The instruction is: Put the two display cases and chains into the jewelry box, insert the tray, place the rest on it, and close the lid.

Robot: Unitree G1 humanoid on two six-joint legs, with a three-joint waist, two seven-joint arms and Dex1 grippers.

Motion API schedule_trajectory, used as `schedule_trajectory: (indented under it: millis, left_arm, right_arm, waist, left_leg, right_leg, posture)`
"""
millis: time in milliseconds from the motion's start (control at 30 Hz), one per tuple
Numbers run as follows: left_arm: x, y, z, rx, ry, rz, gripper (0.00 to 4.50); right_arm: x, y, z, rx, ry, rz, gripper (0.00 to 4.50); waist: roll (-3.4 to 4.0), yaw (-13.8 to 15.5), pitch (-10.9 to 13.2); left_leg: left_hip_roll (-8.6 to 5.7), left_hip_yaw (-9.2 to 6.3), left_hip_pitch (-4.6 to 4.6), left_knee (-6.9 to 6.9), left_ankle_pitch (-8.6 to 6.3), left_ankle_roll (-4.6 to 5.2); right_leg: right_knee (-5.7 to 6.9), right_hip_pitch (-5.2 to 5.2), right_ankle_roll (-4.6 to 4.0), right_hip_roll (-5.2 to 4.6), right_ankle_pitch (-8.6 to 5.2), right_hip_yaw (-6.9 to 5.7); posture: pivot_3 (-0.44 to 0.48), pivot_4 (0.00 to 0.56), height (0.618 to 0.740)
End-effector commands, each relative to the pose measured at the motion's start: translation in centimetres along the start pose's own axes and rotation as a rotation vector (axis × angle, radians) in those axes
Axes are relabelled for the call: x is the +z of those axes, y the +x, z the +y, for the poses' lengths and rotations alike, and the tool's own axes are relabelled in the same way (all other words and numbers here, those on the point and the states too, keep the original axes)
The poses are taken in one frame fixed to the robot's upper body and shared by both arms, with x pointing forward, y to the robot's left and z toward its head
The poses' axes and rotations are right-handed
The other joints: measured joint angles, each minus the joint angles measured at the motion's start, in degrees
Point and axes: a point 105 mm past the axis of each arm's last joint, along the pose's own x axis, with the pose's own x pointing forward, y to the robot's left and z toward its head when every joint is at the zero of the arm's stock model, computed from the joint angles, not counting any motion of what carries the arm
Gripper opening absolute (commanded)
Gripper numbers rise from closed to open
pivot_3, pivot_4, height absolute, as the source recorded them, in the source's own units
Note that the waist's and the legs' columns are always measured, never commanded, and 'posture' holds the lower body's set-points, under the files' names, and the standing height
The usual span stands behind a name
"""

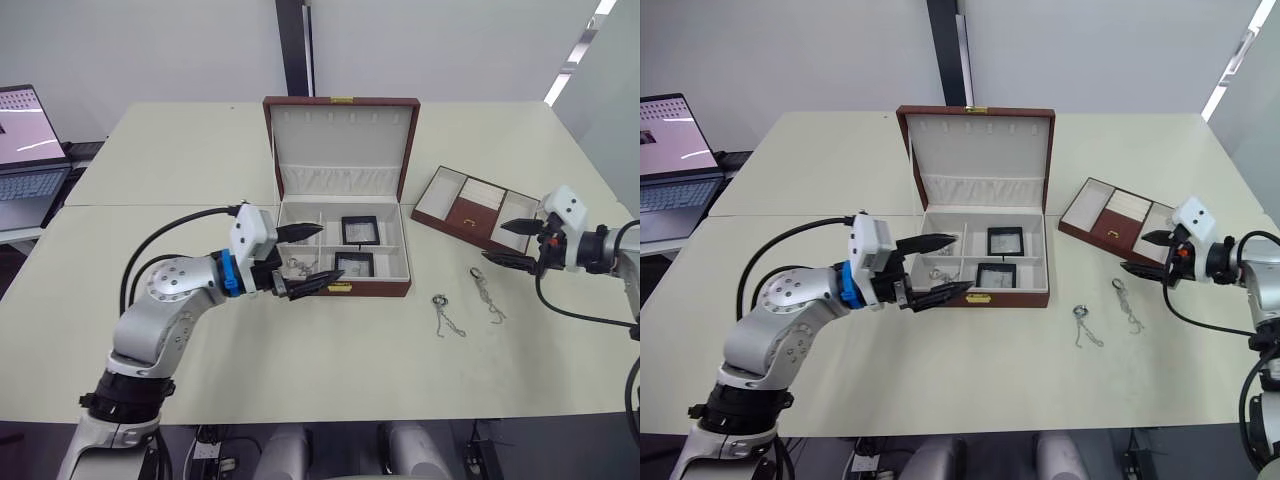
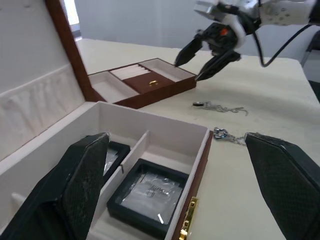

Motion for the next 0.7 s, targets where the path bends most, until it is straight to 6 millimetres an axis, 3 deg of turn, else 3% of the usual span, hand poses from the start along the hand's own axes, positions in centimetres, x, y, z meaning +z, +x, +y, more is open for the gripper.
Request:
schedule_trajectory:
  millis: [33,167,367,467,567,700]
  left_arm:
    - [0.4,0.6,-0.2,-0.037,0.04,-0.023,4.48]
    - [0.2,0.8,-0.2,-0.043,0.04,-0.037,4.48]
    - [0.0,0.7,-0.1,-0.04,0.053,-0.039,4.48]
    - [0.0,0.7,-0.1,-0.04,0.059,-0.044,4.5]
    - [0.1,0.7,-0.2,-0.045,0.081,-0.057,4.5]
    - [0.3,0.8,-0.2,-0.042,0.095,-0.087,4.5]
  right_arm:
    - [0.2,0.1,-1.4,-0.05,-0.027,0.0,4.5]
    - [-1.2,0.8,-2.0,-0.073,-0.038,0.059,4.5]
    - [-1.8,1.3,-2.2,-0.069,-0.039,0.076,4.5]
    - [-1.8,1.4,-2.3,-0.072,-0.042,0.074,3.89]
    - [-1.6,1.5,-2.3,-0.073,-0.044,0.062,2.83]
    - [-1.5,1.4,-2.3,-0.073,-0.046,0.06,1.75]
  waist:
    - [0.0,0.0,0.0]
    - [0.01,-0.1,0.0]
    - [0.01,0.0,0.0]
    - [0.01,0.0,0.0]
    - [0.01,-0.1,0.0]
    - [0.02,0.0,0.0]
  left_leg:
    - [0.0,0.01,-0.02,0.0,0.0,-0.01]
    - [0.01,0.01,-0.61,0.2,0.13,-0.23]
    - [-0.02,0.01,-0.67,0.3,0.13,-0.23]
    - [-0.03,0.01,-0.66,0.34,0.13,-0.23]
    - [-0.02,0.01,-0.65,0.36,0.14,-0.23]
    - [-0.03,0.01,-0.66,0.4,0.14,-0.23]
  right_leg:
    - [0.0,-0.04,0.0,0.0,0.0,0.0]
    - [0.14,-0.63,0.01,0.0,0.03,0.01]
    - [0.14,-0.64,0.05,-0.02,0.06,0.02]
    - [0.17,-0.63,0.06,-0.02,0.07,0.03]
    - [0.19,-0.63,0.06,-0.02,0.08,0.03]
    - [0.22,-0.63,0.07,-0.02,0.09,0.04]
  posture:
    - [0.0,0.15,0.74]
    - [0.0,0.15,0.74]
    - [0.0,0.15,0.74]
    - [0.0,0.15,0.74]
    - [0.0,0.15,0.74]
    - [0.0,0.15,0.74]
